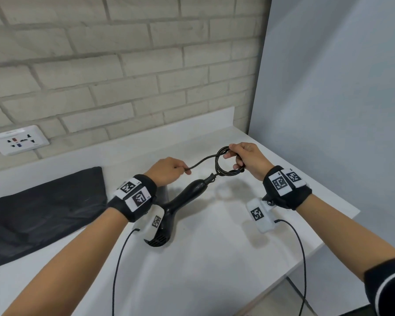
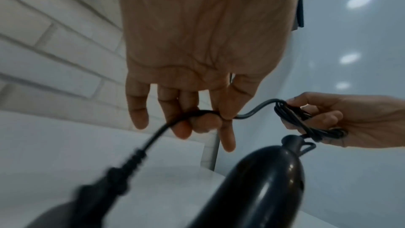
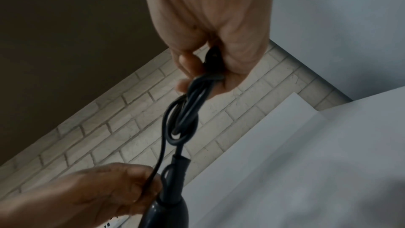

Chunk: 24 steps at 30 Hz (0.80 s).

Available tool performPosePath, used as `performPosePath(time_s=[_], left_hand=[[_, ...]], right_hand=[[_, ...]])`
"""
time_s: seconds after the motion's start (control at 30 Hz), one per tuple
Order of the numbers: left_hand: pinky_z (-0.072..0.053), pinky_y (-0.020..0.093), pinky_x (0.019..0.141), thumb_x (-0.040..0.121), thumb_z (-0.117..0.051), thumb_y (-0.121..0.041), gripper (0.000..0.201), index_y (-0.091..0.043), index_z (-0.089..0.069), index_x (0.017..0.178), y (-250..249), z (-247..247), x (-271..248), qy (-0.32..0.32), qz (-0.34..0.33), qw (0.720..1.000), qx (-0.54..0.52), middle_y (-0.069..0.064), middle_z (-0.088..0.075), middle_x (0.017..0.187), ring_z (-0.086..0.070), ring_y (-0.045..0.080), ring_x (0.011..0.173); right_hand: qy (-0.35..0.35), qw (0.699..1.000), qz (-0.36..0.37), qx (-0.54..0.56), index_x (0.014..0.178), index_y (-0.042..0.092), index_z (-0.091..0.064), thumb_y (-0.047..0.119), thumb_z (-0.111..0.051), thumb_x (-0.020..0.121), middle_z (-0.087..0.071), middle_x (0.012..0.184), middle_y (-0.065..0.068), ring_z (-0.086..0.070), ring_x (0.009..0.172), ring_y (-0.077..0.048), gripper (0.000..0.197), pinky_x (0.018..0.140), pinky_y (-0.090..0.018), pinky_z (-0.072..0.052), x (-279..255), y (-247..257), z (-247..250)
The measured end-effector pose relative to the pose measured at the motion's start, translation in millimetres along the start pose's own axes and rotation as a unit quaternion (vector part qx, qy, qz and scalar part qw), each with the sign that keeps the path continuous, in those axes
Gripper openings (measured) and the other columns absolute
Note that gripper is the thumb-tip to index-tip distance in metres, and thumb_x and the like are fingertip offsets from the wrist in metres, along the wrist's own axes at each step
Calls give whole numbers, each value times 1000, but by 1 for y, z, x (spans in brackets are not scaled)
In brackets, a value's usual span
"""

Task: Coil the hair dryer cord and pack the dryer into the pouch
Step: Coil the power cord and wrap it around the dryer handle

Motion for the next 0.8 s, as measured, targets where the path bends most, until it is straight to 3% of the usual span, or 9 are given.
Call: performPosePath(time_s=[0.13, 0.2, 0.3, 0.37, 0.43, 0.57, 0.7, 0.8], left_hand=[[-37, 28, 82, 93, -35, -16, 30, -16, -62, 105, -12, -26, 7, 41, 28, 993, -105, 7, -59, 84, -50, 21, 91], [-37, 28, 72, 95, -39, -30, 22, -18, -56, 103, -28, -31, 9, 23, 18, 984, -175, 2, -56, 72, -51, 20, 82], [-38, 25, 60, 89, -52, -44, 31, -16, -53, 103, -51, -28, 13, -60, -23, 978, -199, 0, -55, 70, -52, 14, 67], [-41, 29, 65, 86, -61, -34, 25, -11, -60, 97, -60, -22, 17, -125, -60, 972, -191, -1, -54, 64, -52, 16, 64], [-41, 26, 69, 85, -63, -23, 15, -9, -65, 85, -60, -17, 21, -145, -84, 970, -175, -5, -54, 59, -51, 16, 62], [-42, 29, 72, 86, -61, -24, 13, -15, -68, 79, -55, -12, 21, -151, -108, 978, -96, -12, -56, 58, -51, 15, 64], [-40, 28, 67, 88, -59, -22, 15, -15, -70, 81, -55, -13, 20, -168, -114, 975, -96, -11, -57, 62, -44, 6, 57], [-36, 26, 66, 88, -58, -24, 16, -18, -71, 82, -57, -15, 20, -172, -129, 974, -65, -17, -56, 60, -37, 2, 58]], right_hand=[[-16, 1000, 12, -7, 75, 11, -49, 13, -45, 95, -63, 76, -7, -29, 29, -5, 21, 37, -14, -39, -2, 1, -1], [-20, 999, 18, -18, 75, 11, -49, 14, -46, 95, -63, 75, -6, -29, 30, -5, 20, 38, -15, -40, -3, 2, -1], [-24, 999, 21, -27, 74, 12, -48, 14, -46, 95, -64, 75, -4, -30, 31, -4, 21, 39, -16, -40, -3, 2, -2], [-25, 999, 19, -33, 75, 12, -47, 15, -47, 95, -64, 75, -4, -31, 31, -3, 20, 39, -17, -38, -3, 1, 1], [-18, 999, 14, -38, 75, 11, -49, 16, -47, 94, -65, 76, -5, -31, 31, -4, 19, 39, -17, -37, -3, -2, 4], [29, 998, -21, -42, 83, 6, -54, 16, -46, 94, -68, 82, -7, -36, 31, -5, 17, 40, -18, -38, -4, -6, 5], [97, 989, -84, -74, 83, 7, -60, 19, -40, 94, -69, 72, -8, -40, 35, -8, 26, 49, -22, -44, -6, -5, 3], [118, 978, -60, -159, 82, 11, -65, 30, -47, 94, -65, 69, -5, -40, 35, -5, 28, 54, -24, -43, -5, -3, 3]])
Point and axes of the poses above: each hand's wrist, its own x-axis towards the middle knuckle, its own z-axis out of the back of the hand, y = z × x, the point moved 6 cm from there along x, towards the middle knuckle
